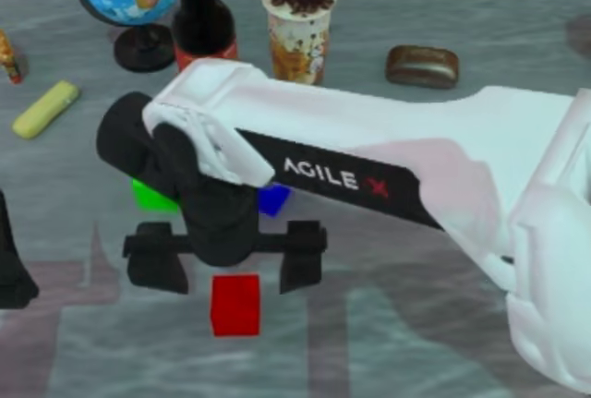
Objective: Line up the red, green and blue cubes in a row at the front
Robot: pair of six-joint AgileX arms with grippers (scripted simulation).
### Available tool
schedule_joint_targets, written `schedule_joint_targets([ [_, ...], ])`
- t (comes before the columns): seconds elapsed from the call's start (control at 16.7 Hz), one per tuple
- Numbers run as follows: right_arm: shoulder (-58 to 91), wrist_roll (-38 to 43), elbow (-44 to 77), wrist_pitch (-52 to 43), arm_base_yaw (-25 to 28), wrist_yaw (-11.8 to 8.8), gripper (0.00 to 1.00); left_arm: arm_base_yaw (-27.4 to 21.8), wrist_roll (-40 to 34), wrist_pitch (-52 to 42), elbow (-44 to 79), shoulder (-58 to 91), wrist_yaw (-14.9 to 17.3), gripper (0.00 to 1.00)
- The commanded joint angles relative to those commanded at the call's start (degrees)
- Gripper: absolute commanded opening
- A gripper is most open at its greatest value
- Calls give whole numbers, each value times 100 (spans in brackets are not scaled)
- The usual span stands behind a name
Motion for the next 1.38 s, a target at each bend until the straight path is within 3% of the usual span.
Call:
schedule_joint_targets([
  [0.24, -117, -14, 616, -724, 38, 0, 100, 0, 0, 0, 0, 0, 0, 100],
  [0.54, -115, -17, 641, -745, 7, 1, 100, 0, 0, 0, 0, 0, 0, 100],
  [0.72, -457, -222, 340, -546, -135, 117, 100, -41, -29, -175, 275, 277, -5, 100],
  [1.02, -2231, -1056, -1093, 364, -841, 515, 100, -263, -150, -1079, 1684, 1769, -2, 100],
  [1.38, -5882, -2519, -4168, 2051, -2251, 853, 100, -677, -348, -2790, 4205, 4927, 21, 100],
])
